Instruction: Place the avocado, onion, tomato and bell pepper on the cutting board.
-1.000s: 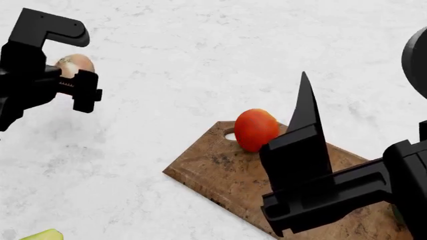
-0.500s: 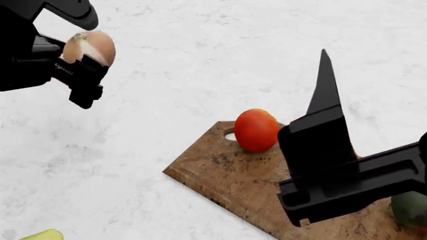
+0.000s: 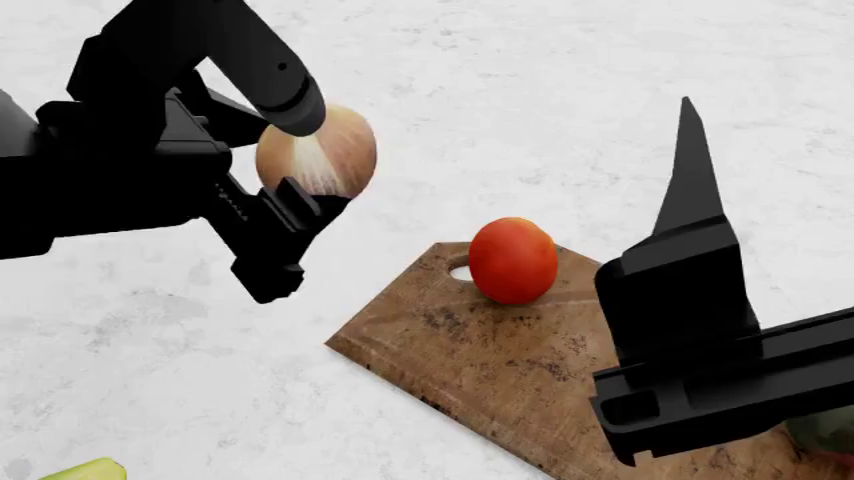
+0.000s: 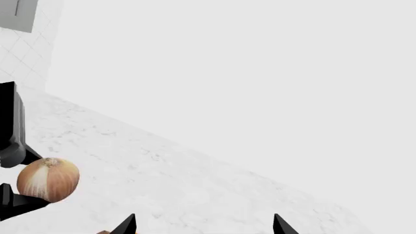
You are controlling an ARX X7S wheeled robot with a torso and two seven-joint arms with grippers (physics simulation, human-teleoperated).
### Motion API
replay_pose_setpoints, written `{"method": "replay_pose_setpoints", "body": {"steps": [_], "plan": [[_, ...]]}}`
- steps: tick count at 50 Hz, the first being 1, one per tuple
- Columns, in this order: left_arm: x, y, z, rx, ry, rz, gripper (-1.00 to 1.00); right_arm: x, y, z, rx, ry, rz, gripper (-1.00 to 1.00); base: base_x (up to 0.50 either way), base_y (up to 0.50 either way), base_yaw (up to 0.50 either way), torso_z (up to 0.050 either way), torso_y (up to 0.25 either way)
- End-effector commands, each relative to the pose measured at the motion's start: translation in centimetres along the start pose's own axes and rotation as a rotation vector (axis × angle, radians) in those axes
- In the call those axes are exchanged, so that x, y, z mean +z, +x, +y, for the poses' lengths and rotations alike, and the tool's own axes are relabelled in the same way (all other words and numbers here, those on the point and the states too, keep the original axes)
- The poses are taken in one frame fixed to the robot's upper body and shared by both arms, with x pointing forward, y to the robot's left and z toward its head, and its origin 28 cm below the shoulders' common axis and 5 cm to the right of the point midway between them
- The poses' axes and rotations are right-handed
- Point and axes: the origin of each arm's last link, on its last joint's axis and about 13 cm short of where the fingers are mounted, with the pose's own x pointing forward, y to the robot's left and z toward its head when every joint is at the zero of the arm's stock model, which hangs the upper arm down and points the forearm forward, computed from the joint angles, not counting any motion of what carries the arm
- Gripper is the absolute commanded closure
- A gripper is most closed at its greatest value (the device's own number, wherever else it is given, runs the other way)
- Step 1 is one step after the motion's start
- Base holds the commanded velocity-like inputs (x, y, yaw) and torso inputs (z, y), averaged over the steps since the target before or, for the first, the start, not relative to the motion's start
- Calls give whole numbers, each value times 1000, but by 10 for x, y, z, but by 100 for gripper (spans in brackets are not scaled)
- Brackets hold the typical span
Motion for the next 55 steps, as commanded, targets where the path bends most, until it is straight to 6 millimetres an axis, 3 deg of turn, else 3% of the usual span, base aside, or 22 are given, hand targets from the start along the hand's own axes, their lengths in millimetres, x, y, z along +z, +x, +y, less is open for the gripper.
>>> {"method": "replay_pose_setpoints", "body": {"steps": [1, 25, 37, 55], "plan": [[15, 2, -27, -110, 85, -13, 100, 4, -5, -3, -21, -13, 1, -100, 0, 0, 0, 0, 0], [13, 49, -50, -211, 72, -4, 100, 5, -6, -4, -29, -19, 14, -100, 0, 0, 0, 0, 0], [-8, 77, -46, -170, 60, 69, 100, 1, -7, -3, -28, -11, 19, -100, 0, 0, 0, 0, 0], [-27, 98, -34, -107, 38, 129, 100, 0, -8, -3, -28, -11, 17, -100, 0, 0, 0, 1, 0]]}}
